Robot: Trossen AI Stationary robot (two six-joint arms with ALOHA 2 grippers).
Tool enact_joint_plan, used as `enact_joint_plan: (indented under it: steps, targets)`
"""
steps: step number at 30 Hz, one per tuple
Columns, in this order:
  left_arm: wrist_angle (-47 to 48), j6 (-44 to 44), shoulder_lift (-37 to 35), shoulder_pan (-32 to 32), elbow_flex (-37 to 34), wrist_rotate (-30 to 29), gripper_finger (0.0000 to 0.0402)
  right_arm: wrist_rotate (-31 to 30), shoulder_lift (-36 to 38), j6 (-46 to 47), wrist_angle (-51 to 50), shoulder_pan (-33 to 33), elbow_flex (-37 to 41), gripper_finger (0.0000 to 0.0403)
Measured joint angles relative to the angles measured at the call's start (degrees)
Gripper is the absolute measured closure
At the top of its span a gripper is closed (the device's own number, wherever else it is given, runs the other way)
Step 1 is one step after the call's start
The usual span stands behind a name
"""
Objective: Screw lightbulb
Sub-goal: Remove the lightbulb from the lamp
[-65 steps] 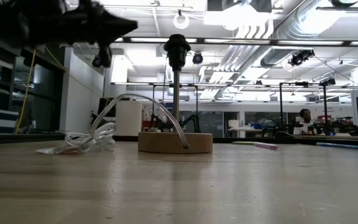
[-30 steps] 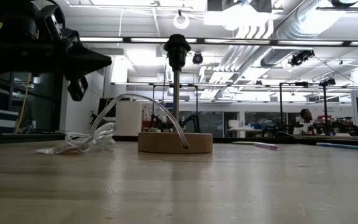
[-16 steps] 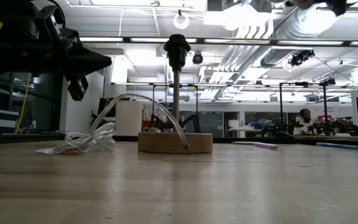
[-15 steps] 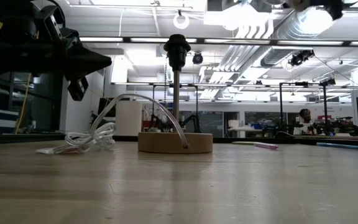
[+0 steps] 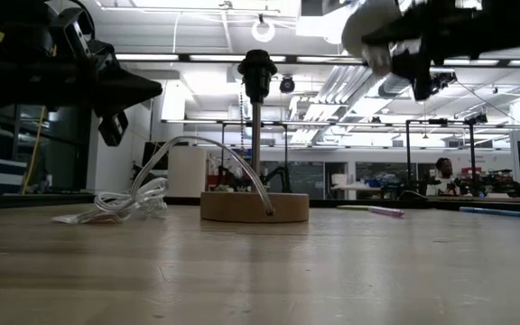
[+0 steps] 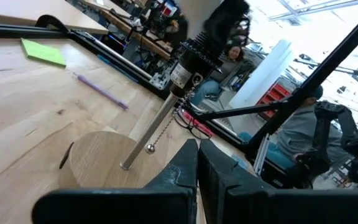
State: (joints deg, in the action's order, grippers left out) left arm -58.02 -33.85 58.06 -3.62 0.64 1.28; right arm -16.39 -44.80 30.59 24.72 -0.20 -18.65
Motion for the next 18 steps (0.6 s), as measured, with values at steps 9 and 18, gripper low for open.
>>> enact_joint_plan:
  steps: [9, 18]
  targets:
    - [0.0, 0.0, 0.0, 0.0, 0.02, 0.0, 0.0401, 6.62, -0.22, 6.91, 21.47, -5.96, 15.26, 0.0237]
    - [0.17, 0.0, 0.02, 0.0, 0.04, 0.0, 0.0401, 8.22, -0.12, 4.59, 24.67, -6.3, 18.1, 0.0237]
